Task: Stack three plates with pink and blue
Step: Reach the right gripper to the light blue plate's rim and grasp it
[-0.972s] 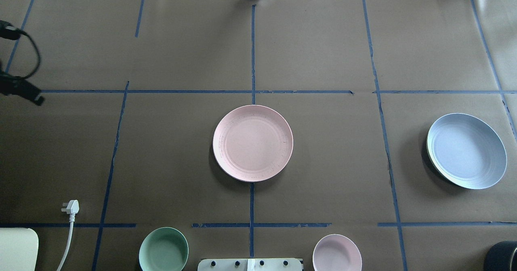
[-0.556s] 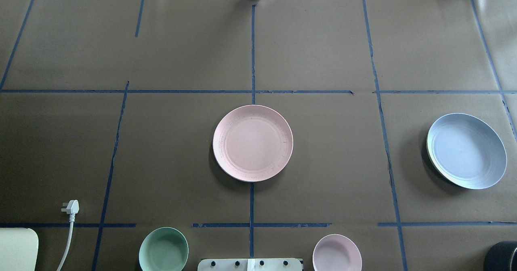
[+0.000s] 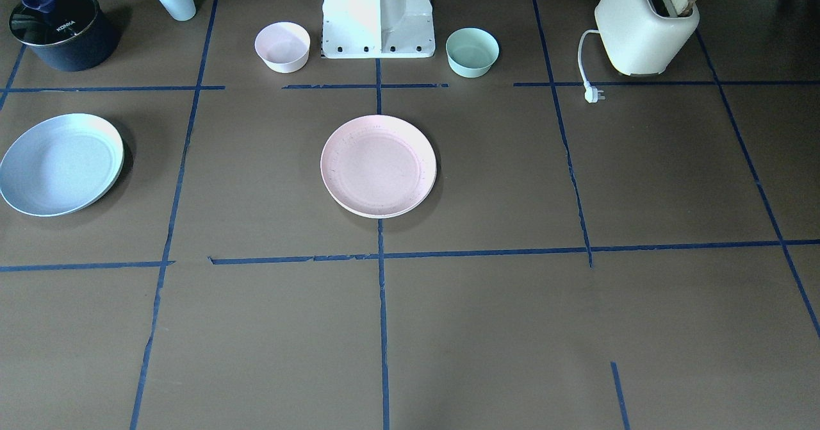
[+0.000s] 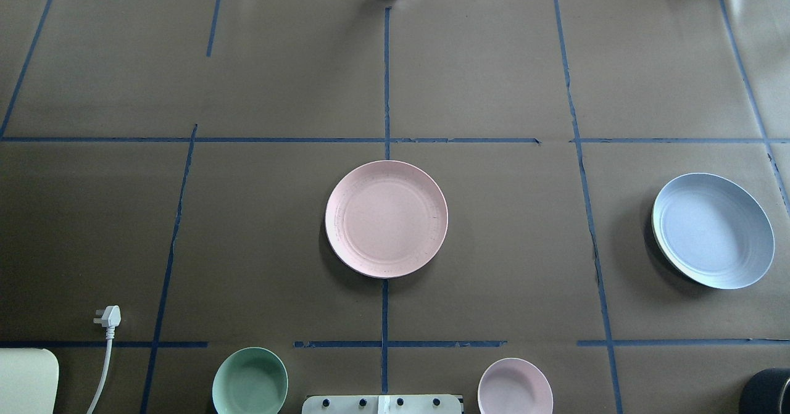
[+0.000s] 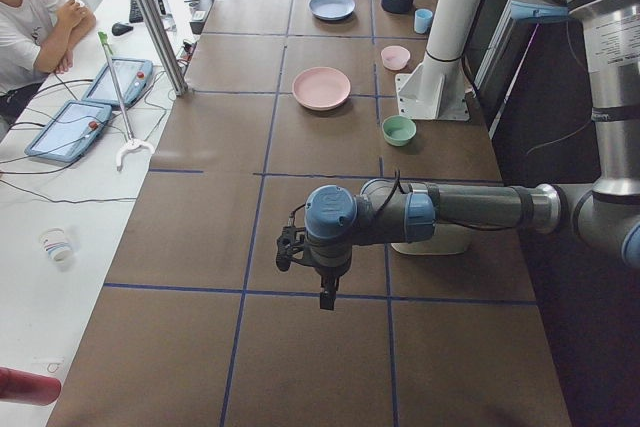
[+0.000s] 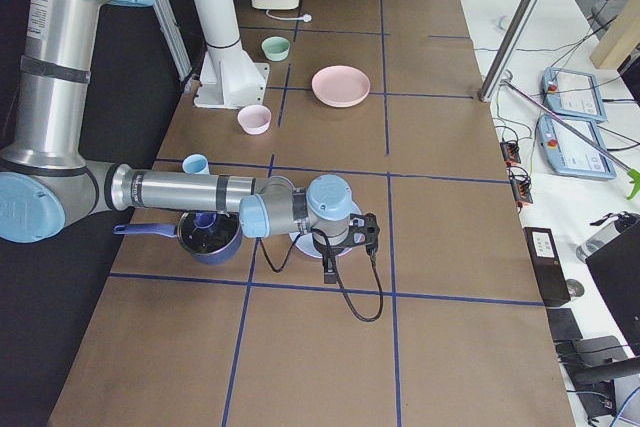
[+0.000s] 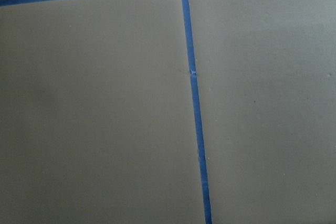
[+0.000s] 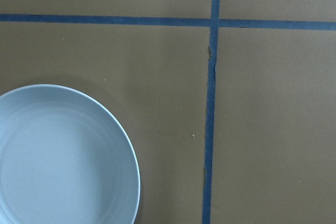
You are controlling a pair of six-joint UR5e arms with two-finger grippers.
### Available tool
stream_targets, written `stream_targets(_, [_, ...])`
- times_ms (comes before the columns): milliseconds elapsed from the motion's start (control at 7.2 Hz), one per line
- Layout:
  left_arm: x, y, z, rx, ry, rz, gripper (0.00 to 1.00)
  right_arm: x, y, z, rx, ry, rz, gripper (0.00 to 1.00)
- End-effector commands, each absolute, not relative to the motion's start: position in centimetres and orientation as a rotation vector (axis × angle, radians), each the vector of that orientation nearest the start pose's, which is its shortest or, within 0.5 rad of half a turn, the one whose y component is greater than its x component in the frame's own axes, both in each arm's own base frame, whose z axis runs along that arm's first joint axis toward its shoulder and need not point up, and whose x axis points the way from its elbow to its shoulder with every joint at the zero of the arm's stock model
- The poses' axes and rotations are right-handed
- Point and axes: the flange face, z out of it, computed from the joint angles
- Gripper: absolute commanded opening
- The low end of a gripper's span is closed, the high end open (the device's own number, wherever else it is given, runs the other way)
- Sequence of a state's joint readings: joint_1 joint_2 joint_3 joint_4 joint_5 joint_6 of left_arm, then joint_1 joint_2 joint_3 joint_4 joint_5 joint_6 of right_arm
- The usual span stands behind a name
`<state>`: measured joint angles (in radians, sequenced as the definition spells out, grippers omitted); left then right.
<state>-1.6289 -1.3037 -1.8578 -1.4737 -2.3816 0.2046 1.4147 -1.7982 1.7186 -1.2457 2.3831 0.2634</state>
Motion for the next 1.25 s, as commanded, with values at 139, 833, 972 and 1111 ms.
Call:
stream_targets(139, [-8.3, -37.0, 63.9, 0.038, 0.814, 0.106, 1.00, -11.0, -39.9, 67.9, 0.092, -0.911, 0.119, 1.00])
stream_targets(833, [-8.3, -37.0, 63.8, 0.039, 0.813, 0.107, 1.00, -12.5, -38.7, 70.4, 0.068, -0.901, 0.118, 0.35])
stream_targets(972, [-8.3, -37.0, 63.8, 0.041, 0.815, 0.107, 1.00, -12.4, -38.5, 70.5, 0.068, -0.900, 0.116, 0.17])
stream_targets(1111, [-8.3, -37.0, 63.8, 0.041, 0.815, 0.107, 1.00, -12.4, -38.4, 70.4, 0.070, -0.908, 0.114, 0.03])
